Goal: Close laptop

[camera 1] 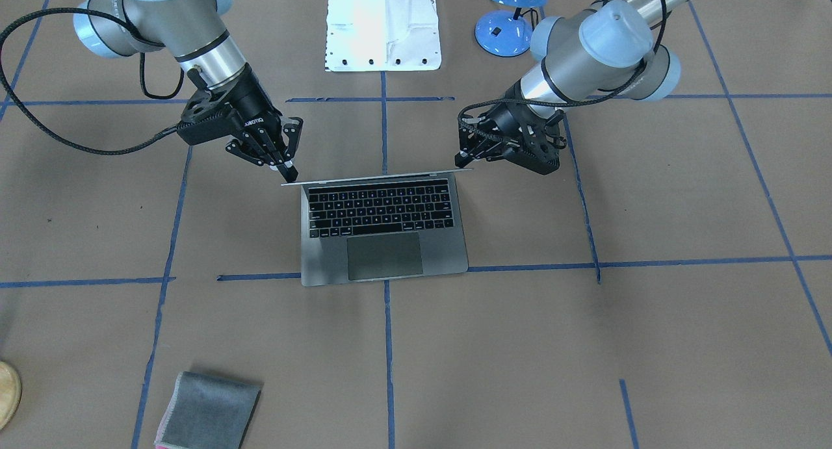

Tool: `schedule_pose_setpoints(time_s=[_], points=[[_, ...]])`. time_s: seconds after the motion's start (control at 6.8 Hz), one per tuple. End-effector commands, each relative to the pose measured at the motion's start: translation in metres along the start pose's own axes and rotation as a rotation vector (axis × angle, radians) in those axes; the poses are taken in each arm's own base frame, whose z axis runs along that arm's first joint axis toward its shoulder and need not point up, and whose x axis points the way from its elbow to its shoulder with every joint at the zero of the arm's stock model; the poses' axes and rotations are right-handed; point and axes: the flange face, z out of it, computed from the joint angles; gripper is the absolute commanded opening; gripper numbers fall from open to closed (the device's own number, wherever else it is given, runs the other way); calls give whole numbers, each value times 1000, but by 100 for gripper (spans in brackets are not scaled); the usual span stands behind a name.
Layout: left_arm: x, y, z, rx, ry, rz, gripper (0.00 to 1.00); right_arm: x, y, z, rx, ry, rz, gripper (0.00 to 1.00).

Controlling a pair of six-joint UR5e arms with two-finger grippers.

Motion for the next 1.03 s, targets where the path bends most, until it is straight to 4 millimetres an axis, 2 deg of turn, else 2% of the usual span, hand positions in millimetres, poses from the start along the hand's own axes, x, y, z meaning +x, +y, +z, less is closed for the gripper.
schedule_pose_setpoints(time_s=[0.0,0.29,0.44,0.59,0.74,0.88], points=[[-2,-22,19,30,-33,-15,0,-2,-8,27,-4,34,6,2],[-16,-42,42,86,-90,-39,0,1,-15,56,-9,76,12,2],[-23,-49,53,88,-112,-51,0,-5,-21,76,-12,95,17,2],[-30,-62,73,105,-153,-68,0,1,-22,95,-20,128,19,2],[-35,-69,97,98,-187,-82,0,14,-21,111,-31,165,23,2],[-37,-70,99,94,-193,-61,0,20,-19,119,-38,180,23,2]])
